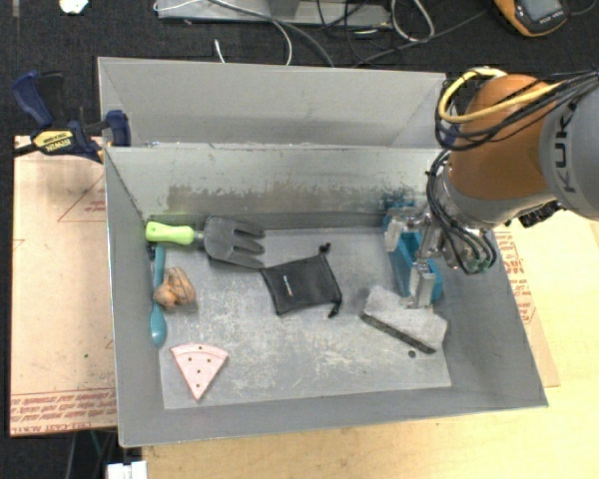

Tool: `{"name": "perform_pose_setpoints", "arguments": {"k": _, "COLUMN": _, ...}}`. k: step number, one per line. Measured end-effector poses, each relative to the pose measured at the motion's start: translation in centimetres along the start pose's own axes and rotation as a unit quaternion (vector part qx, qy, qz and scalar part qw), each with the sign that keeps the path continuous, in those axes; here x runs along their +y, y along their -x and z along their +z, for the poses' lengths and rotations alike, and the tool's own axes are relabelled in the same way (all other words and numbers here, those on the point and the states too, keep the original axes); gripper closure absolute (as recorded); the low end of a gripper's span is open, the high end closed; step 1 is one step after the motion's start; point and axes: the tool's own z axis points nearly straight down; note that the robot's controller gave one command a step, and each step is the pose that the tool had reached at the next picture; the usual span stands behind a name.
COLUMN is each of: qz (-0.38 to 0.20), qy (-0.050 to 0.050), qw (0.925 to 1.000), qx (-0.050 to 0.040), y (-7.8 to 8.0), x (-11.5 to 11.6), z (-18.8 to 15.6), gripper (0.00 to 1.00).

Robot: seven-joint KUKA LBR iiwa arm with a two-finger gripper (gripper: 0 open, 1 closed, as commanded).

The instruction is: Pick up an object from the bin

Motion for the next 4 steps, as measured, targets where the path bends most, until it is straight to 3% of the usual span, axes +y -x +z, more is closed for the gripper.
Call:
{"name": "perform_pose_setpoints", "arguments": {"k": 1, "qz": -0.001, "qy": 0.000, "qw": 1.0000, "qx": -0.0036, "y": 0.1, "x": 0.0, "z": -0.5, "gripper": 0.00}}
{"name": "perform_pose_setpoints", "arguments": {"k": 2, "qz": 0.061, "qy": 0.001, "qw": 0.9981, "qx": -0.0049, "y": -1.0, "x": -3.0, "z": 6.9, "gripper": 0.00}}
{"name": "perform_pose_setpoints", "arguments": {"k": 3, "qz": 0.084, "qy": 0.003, "qw": 0.9964, "qx": -0.0066, "y": -2.3, "x": -3.4, "z": 5.8, "gripper": 0.00}}
{"name": "perform_pose_setpoints", "arguments": {"k": 4, "qz": 0.126, "qy": 0.005, "qw": 0.9920, "qx": -0.0016, "y": -4.3, "x": -2.9, "z": 6.0, "gripper": 0.00}}
